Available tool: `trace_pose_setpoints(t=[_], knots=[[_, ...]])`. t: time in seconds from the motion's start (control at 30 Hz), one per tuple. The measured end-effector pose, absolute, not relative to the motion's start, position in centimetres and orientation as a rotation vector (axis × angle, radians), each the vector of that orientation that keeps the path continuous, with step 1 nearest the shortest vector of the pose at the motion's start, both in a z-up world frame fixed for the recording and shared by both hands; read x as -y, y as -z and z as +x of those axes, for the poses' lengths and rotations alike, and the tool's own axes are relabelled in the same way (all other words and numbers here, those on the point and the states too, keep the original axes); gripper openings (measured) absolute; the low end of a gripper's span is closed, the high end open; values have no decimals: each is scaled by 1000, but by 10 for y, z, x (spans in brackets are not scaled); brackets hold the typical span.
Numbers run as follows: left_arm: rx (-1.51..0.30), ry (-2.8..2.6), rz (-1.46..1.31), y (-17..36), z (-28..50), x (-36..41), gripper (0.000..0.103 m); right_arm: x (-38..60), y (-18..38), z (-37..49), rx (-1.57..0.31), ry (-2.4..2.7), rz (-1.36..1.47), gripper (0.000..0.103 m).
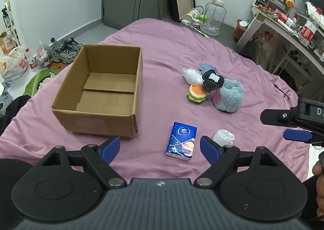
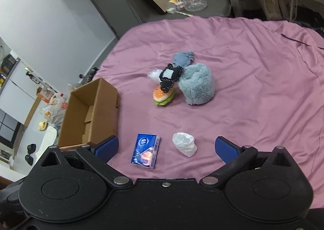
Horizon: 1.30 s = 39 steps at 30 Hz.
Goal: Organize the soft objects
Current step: 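Reach down and grasp the blue tissue pack with the left gripper while the right grasps the white bundle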
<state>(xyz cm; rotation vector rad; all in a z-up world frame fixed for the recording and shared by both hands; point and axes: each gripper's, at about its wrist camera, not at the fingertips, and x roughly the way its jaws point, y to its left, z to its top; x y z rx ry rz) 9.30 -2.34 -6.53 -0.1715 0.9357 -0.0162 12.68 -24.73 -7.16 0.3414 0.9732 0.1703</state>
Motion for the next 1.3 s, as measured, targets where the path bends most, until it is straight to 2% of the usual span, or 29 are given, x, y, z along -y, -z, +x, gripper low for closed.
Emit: trace_pose_setpoints(t=[0.2,0.57,0.9,1.3], knots=[[-968,22,-177,81,114,31,86,246,87,145,-1022,-142,355,99],[-1046,57,-178,118,144,51,76,241,121,172,-1134,-142,371,69],[-1119,76,-184,150,167,63,69,240,144,192,-1206,-134,374,64],[-1175,81,-185,175,183,71,68,231,169,210,-1276,-125,336,56]])
